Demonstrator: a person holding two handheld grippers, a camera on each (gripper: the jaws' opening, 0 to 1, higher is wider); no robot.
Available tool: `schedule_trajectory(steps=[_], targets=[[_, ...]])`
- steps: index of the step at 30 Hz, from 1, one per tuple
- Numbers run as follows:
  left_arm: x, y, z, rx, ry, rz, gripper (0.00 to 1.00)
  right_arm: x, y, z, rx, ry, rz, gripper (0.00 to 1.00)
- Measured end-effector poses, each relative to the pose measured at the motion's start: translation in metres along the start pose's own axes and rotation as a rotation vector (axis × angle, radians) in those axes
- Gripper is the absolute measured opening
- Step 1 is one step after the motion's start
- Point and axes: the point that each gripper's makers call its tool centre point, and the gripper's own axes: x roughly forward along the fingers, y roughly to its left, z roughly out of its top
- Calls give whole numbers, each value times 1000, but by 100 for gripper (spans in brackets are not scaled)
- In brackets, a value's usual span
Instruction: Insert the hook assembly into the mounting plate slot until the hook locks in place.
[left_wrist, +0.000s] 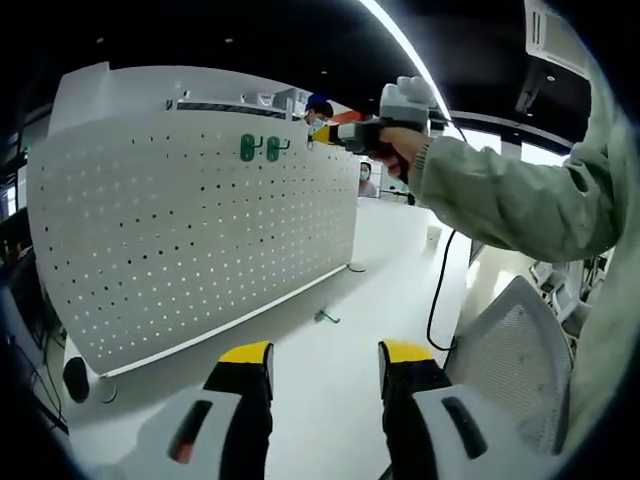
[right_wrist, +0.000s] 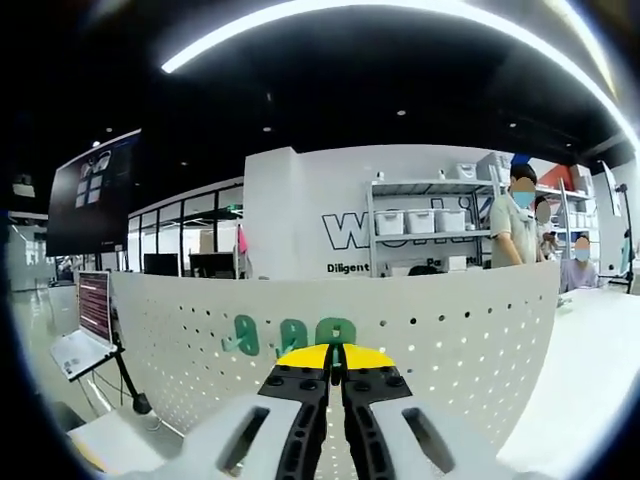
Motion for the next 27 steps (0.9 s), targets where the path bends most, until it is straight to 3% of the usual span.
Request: schedule_trajectory(steps=[27], targets=[[7,10,0,-4,9,-2,43,36,-10,-8,-1,32,-12,2]])
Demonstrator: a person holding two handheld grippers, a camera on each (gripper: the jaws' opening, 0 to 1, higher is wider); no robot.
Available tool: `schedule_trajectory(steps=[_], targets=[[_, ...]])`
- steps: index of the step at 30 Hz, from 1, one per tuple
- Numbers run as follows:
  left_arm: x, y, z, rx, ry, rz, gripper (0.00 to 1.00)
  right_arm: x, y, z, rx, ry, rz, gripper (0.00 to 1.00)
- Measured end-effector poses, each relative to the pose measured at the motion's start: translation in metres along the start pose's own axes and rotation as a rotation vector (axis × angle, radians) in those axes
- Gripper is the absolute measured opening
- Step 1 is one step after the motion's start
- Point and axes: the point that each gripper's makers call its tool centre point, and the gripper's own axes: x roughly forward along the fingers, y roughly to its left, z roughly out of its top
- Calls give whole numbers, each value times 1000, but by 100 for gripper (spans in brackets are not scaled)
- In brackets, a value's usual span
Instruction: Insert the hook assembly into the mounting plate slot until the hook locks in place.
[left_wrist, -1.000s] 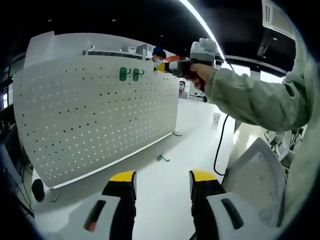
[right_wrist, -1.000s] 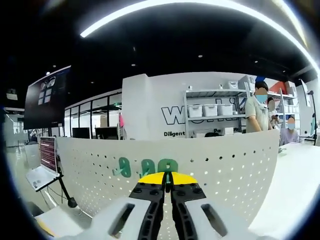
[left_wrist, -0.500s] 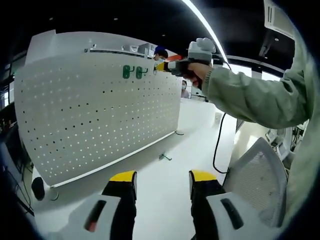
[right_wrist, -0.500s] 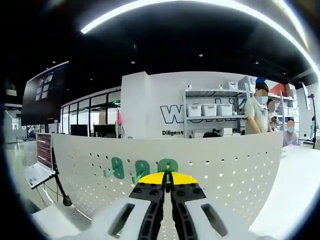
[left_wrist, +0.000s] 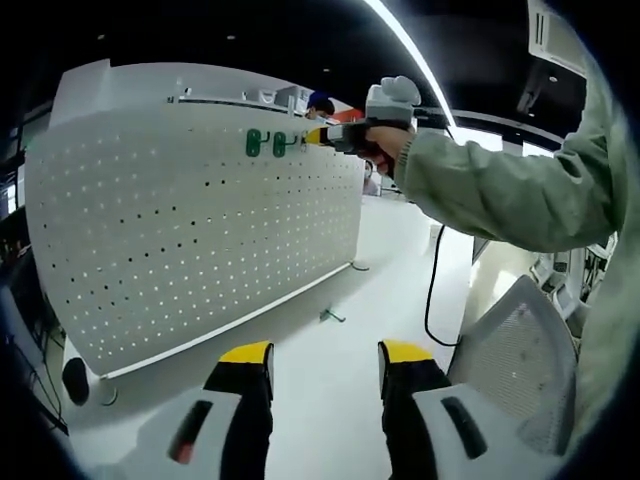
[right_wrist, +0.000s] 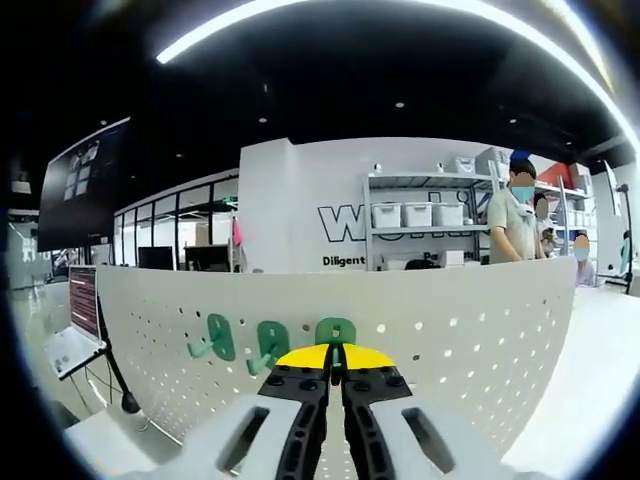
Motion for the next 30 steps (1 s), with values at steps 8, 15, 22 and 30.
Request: schedule_trajectory(steps=[8,15,22,30], targets=[[0,0,0,-2,0,-1,43,1,-3,-2,8,4,-7,2],[-1,1,-1,-5,1,3,43,3,-3,-4,14,10,-8,2],[-1,1,-2,-7,3,5,43,6,-3,-4,-3,16,-12,2],[0,1,-2,-8,1,5,43,7,-4,-7,-15,16,-18,2]])
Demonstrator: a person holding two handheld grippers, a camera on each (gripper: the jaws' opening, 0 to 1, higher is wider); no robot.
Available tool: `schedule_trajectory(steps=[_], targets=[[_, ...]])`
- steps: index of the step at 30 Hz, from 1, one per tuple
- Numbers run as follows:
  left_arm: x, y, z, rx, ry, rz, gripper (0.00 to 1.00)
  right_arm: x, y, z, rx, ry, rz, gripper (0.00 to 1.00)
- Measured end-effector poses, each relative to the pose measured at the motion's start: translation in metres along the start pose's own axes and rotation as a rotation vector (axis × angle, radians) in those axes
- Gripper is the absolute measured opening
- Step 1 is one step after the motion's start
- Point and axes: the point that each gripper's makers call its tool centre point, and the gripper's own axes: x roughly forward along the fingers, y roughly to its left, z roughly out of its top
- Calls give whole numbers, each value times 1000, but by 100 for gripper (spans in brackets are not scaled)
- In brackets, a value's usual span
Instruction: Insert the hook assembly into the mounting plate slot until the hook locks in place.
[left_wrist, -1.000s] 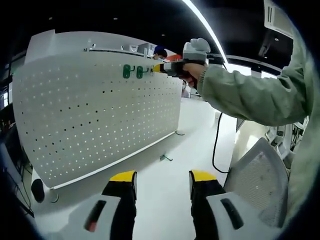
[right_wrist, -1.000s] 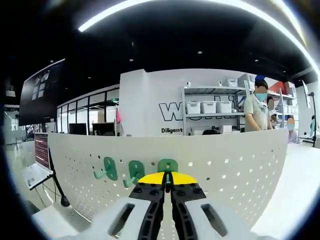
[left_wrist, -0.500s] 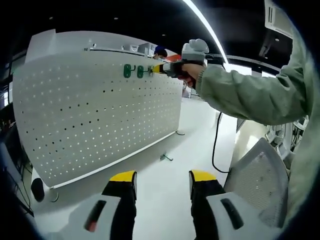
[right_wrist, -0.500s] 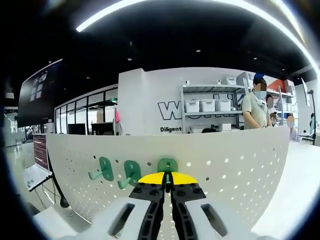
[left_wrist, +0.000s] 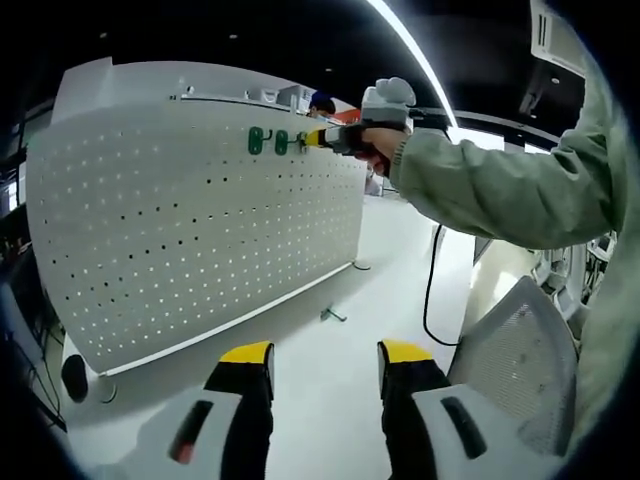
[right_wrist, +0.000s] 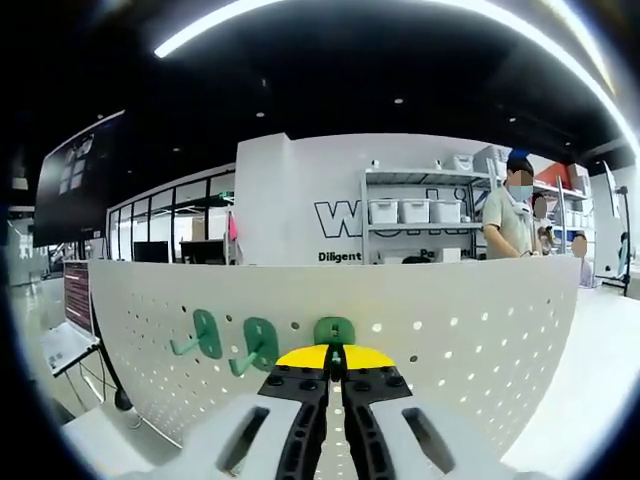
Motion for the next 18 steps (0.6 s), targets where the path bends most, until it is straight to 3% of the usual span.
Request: schedule_trajectory(steps=[18], targets=[[-2,0,-1,-5,-2,4,42,-1,3,-1,-45,-35,-30,2]])
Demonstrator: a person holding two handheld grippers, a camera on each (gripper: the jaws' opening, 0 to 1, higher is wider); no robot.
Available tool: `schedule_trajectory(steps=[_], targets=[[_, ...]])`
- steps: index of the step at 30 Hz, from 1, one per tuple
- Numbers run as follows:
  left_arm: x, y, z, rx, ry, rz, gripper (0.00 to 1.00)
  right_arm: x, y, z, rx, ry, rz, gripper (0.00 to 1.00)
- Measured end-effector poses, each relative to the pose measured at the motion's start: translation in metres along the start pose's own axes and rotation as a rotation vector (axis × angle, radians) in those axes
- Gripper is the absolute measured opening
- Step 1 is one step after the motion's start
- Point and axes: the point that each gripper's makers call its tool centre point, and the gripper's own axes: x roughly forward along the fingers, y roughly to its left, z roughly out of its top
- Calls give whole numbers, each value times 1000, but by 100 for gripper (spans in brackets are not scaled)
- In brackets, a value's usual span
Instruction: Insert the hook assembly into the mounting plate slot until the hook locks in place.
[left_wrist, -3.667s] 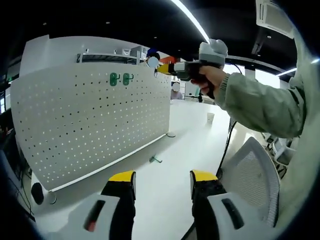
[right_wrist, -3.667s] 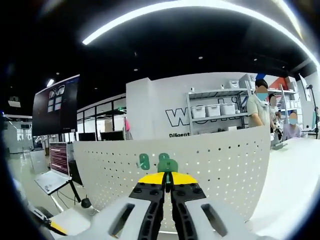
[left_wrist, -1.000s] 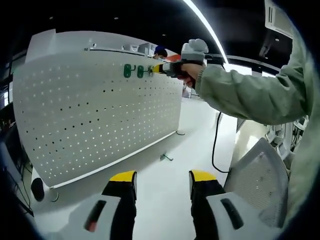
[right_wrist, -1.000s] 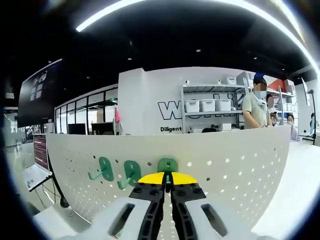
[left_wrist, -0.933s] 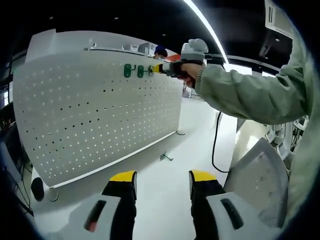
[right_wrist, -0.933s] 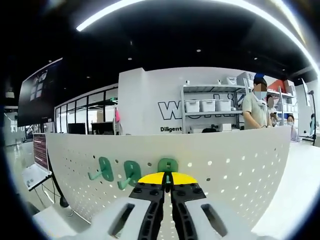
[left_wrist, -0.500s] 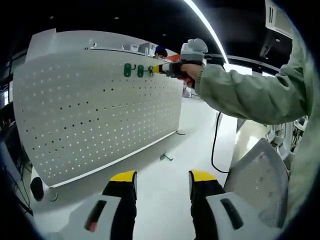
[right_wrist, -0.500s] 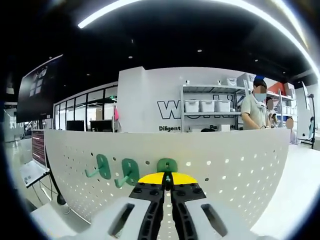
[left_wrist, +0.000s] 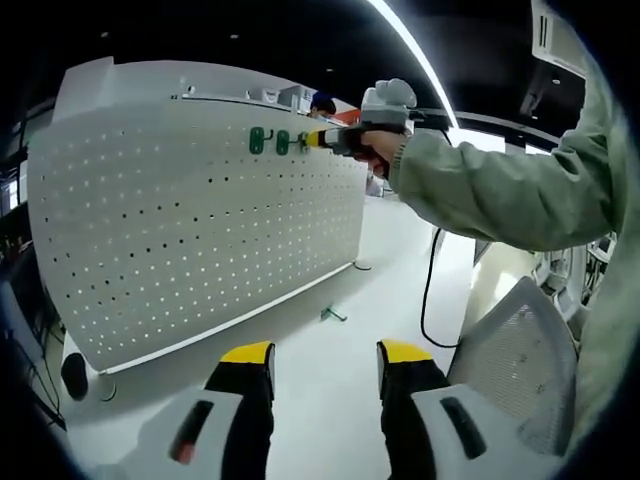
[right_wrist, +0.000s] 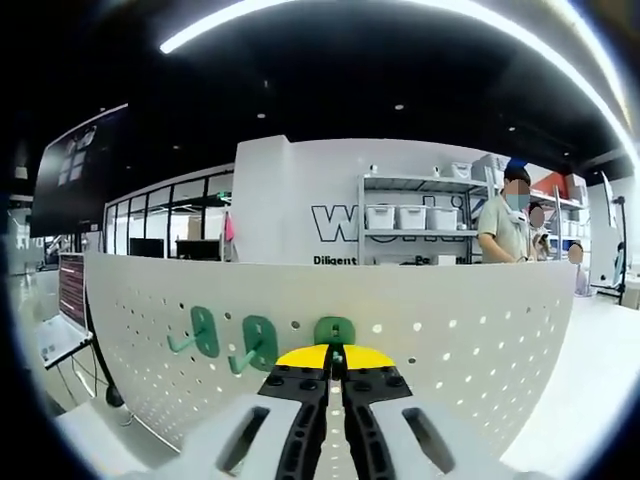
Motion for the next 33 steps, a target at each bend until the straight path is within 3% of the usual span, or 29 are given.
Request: schedule_trajectory(steps=[5,26,33], targets=[[0,0,0,-1,-1,0,42,-2,-1,0,21,-39,-17,2],[-1,3,5,2,-8,5,42,1,-2,3,10,-92,-46,1],[-1,3,5,3,-6,3,42,0,-1,4,9,-64,-42,2]])
